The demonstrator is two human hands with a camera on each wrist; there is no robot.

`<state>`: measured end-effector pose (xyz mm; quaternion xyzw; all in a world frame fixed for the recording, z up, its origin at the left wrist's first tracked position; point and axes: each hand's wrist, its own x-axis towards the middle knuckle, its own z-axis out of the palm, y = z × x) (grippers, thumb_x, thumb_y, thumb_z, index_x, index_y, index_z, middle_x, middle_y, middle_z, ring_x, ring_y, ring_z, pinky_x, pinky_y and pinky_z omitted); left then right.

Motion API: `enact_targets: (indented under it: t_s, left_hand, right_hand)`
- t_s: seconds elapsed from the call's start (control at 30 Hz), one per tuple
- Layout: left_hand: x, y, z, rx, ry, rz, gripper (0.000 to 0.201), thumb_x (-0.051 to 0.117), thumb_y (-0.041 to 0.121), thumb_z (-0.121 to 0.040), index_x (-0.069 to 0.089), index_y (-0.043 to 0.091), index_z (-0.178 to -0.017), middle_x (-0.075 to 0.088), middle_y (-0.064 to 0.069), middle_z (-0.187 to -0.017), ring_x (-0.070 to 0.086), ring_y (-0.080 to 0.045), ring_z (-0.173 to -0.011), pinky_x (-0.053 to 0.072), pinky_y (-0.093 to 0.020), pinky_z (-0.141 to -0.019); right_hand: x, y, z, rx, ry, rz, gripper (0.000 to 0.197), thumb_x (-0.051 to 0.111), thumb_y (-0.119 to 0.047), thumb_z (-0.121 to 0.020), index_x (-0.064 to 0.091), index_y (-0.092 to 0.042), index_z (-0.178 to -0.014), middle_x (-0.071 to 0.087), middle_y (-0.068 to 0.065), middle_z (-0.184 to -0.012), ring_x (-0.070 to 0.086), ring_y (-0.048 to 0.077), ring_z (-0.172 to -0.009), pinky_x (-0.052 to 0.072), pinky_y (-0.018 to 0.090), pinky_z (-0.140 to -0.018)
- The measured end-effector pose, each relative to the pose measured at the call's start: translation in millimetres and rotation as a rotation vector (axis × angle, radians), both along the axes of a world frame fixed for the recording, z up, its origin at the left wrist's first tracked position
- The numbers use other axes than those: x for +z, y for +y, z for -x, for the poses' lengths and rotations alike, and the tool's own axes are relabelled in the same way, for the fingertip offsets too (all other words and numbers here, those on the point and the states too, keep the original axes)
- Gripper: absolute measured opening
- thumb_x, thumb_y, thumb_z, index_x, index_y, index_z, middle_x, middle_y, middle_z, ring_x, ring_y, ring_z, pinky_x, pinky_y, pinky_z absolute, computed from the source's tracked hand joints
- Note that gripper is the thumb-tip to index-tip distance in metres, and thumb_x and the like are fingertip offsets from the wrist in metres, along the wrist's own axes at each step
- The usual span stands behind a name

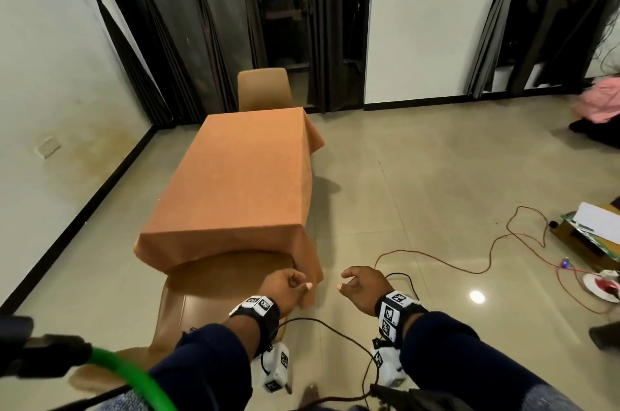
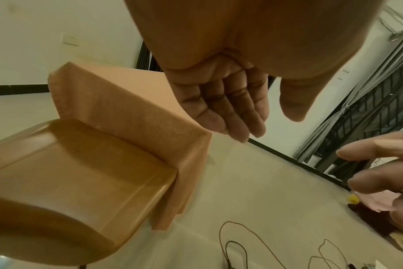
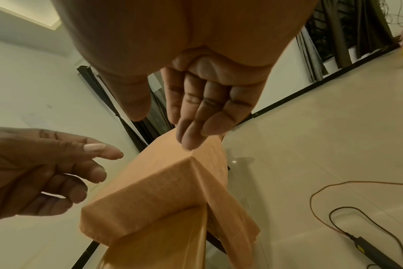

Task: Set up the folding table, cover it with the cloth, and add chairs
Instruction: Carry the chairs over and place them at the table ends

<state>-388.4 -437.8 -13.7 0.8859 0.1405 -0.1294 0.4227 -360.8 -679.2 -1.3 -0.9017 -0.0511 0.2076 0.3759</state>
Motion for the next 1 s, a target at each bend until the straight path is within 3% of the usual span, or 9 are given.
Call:
enact_targets:
  t_s: [0.1,0.3,0.4,0.53,0.7,0.87,1.0]
  left_hand:
    - [-13.3,9.0,-35.4,0.047,0.02,0.01,0.017,0.08,0.039,-0.079,0.072,0.027,-0.088,0.074,0.006,-0.083,0.067,-0.008,-0.068,0.06,-0.028,-0.072]
    - [-37.6,37.5,-121.3,0.068,0.045,-0.045,0.017,0.078,0.043,-0.082,0.07,0.029,-0.088,0.072,0.013,-0.087,0.069,-0.009,-0.086,0.045,-0.015,-0.068]
    - [-33.3,50.9,-155.3,0.053,0.062,-0.071,0.02,0.076,0.044,-0.084,0.069,0.028,-0.094,0.07,0.014,-0.091,0.066,-0.007,-0.09,0.042,-0.017,-0.075]
    - [-27.7,63.8,-199.2,0.033,0.069,-0.102,0.019,0.074,0.043,-0.086,0.066,0.031,-0.098,0.066,0.014,-0.095,0.061,-0.006,-0.091,0.041,-0.017,-0.082]
    - [-32.0,68.4,-242.2,-0.086,0.141,-0.275,0.036,0.068,0.05,-0.083,0.067,0.031,-0.114,0.071,0.009,-0.108,0.063,-0.013,-0.094,0.05,-0.025,-0.086]
    - [-42.6,56.4,-298.5,-0.064,0.22,-0.228,0.049,0.069,0.054,-0.083,0.068,0.027,-0.123,0.068,0.005,-0.124,0.063,-0.015,-0.112,0.049,-0.026,-0.099]
    - [-40.4,52.7,-360.2,-0.046,0.25,-0.223,0.048,0.069,0.053,-0.087,0.067,0.024,-0.125,0.069,0.002,-0.122,0.064,-0.016,-0.113,0.048,-0.025,-0.097]
  right_hand:
    - [-2.5,2.5,-32.6,0.05,-0.001,0.01,0.042,0.07,-0.047,-0.088,0.066,-0.026,-0.124,0.063,-0.018,-0.08,0.061,0.0,-0.082,0.043,0.016,-0.077]
    - [-11.5,2.1,-121.1,0.06,0.01,0.086,0.043,0.069,-0.05,-0.085,0.067,-0.028,-0.121,0.069,-0.012,-0.094,0.067,0.009,-0.093,0.05,0.024,-0.088]
    - [-9.8,6.1,-165.5,0.062,0.02,0.134,0.04,0.068,-0.052,-0.086,0.067,-0.03,-0.119,0.067,-0.013,-0.093,0.063,0.008,-0.091,0.047,0.024,-0.085]
    - [-14.3,27.4,-223.1,0.04,0.046,0.09,0.037,0.069,-0.051,-0.085,0.068,-0.029,-0.115,0.073,-0.01,-0.092,0.07,0.011,-0.089,0.053,0.031,-0.092]
    - [-26.6,54.2,-278.4,0.109,0.049,0.024,0.035,0.068,-0.049,-0.085,0.069,-0.029,-0.114,0.075,-0.007,-0.087,0.072,0.011,-0.079,0.056,0.032,-0.087]
    - [-45.5,63.4,-364.9,0.204,0.105,0.029,0.034,0.07,-0.045,-0.086,0.07,-0.026,-0.115,0.075,-0.004,-0.088,0.072,0.017,-0.082,0.057,0.033,-0.087]
    - [-63.6,56.8,-449.1,0.235,0.145,-0.013,0.032,0.071,-0.047,-0.084,0.069,-0.029,-0.11,0.076,-0.003,-0.089,0.073,0.016,-0.083,0.059,0.038,-0.088]
